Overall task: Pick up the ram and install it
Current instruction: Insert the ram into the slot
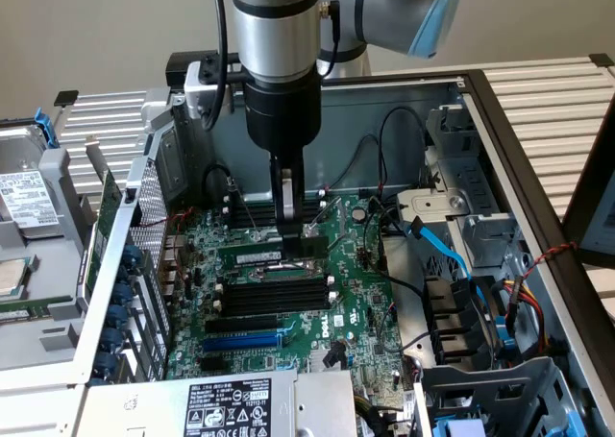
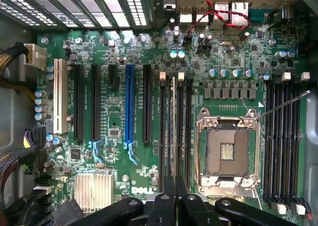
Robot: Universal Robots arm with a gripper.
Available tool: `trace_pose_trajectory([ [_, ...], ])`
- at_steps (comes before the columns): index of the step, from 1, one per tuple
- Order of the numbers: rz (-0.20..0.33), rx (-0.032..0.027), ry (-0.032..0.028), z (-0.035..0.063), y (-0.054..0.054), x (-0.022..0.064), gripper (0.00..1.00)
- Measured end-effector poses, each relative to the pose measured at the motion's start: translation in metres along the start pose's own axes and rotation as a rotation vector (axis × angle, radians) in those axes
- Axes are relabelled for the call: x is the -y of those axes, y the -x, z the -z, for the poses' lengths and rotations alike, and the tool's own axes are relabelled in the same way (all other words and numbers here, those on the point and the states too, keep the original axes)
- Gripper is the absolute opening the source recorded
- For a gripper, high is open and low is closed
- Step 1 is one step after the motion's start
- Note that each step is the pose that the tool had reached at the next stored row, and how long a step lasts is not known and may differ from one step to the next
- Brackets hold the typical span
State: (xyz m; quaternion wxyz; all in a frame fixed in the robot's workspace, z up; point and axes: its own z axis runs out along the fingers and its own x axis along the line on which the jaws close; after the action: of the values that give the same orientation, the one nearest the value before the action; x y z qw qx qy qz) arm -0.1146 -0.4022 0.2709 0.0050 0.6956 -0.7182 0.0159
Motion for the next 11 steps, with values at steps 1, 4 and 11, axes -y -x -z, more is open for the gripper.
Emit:
trace_pose_trajectory([
  [1, 0.000, -0.0003, 0.0007, 0.0000, -0.0001, -0.0001, 0.12],
  [4, 0.000, 0.0000, 0.0029, -0.0006, 0.0000, -0.0001, 0.12],
  [11, -0.002, 0.0018, 0.0115, -0.0028, -0.0004, 0.0010, 0.12],
])
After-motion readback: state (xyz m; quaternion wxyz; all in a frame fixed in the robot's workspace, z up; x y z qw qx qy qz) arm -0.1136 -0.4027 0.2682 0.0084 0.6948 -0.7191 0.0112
